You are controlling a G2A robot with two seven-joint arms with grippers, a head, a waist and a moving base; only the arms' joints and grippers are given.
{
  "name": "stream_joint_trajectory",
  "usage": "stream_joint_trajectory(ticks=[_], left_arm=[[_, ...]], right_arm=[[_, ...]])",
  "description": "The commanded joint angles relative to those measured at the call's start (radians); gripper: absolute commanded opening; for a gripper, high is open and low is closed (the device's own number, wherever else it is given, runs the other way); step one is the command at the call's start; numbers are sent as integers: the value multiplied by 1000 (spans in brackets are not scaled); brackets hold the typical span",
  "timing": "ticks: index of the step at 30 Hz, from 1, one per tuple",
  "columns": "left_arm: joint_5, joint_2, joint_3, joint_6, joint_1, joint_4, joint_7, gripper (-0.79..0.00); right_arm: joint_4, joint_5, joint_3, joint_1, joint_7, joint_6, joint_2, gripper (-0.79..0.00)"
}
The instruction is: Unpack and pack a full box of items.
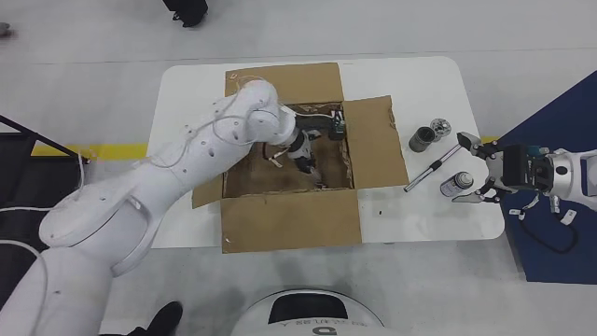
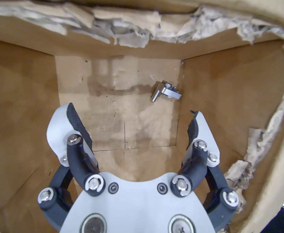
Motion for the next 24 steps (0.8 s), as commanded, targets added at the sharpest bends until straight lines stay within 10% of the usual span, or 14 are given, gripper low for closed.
stream_joint_trajectory(ticks=[1, 18, 24], left_arm=[[-1, -24, 23, -18, -3, 45, 6, -43], [29, -162, 106, -110, -15, 260, 68, -185], [61, -185, 110, -134, -17, 295, 111, -446]], right_arm=[[0, 0, 0, 0, 0, 0, 0, 0], [0, 0, 0, 0, 0, 0, 0, 0], [0, 0, 0, 0, 0, 0, 0, 0]])
